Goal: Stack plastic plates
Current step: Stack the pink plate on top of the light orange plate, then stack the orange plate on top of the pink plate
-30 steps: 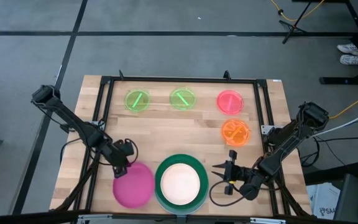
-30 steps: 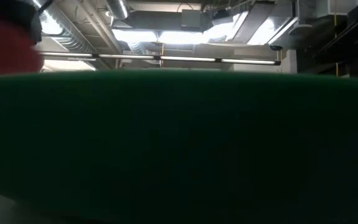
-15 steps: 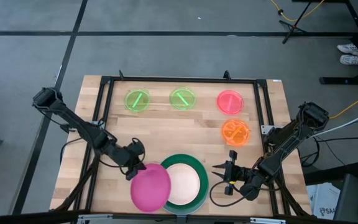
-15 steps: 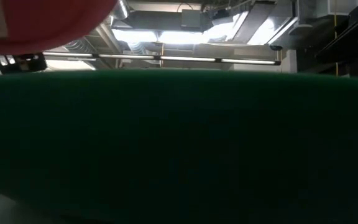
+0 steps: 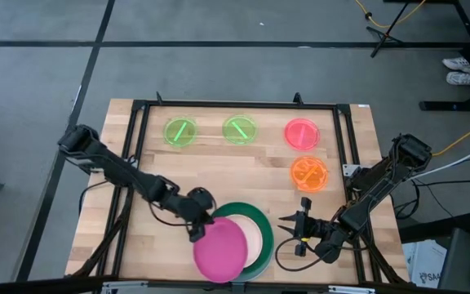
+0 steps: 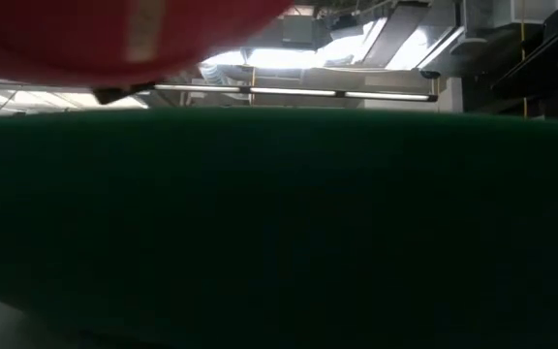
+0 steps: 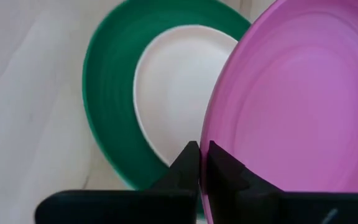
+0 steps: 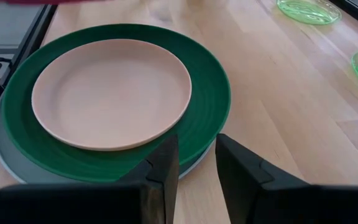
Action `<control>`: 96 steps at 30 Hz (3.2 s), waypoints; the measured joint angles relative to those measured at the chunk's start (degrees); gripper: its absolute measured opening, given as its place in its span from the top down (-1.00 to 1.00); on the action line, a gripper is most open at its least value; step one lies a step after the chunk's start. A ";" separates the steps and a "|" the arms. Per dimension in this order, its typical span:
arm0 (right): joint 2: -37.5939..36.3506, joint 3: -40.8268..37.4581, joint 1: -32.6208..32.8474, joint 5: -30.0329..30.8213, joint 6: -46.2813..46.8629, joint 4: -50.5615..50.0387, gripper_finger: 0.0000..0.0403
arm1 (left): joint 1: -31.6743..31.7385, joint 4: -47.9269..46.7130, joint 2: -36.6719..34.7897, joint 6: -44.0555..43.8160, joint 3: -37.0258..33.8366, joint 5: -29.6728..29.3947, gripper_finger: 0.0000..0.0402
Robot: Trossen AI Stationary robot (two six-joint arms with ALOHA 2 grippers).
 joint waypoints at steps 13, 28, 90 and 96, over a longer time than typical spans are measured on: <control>0.00 0.00 0.09 -0.04 -0.02 -0.07 0.51 | 4.78 0.05 11.09 4.72 6.28 1.18 0.96; 0.00 0.00 0.09 -0.08 0.07 -0.07 0.51 | 5.79 1.21 13.25 10.06 6.34 -2.52 0.89; 13.38 0.18 -23.09 -13.36 11.76 -39.02 0.73 | -15.61 37.87 7.26 30.24 -8.76 -33.77 0.53; 13.46 0.07 -23.10 -13.59 11.72 -38.90 0.97 | -15.60 37.64 7.26 28.62 -8.76 -30.10 0.53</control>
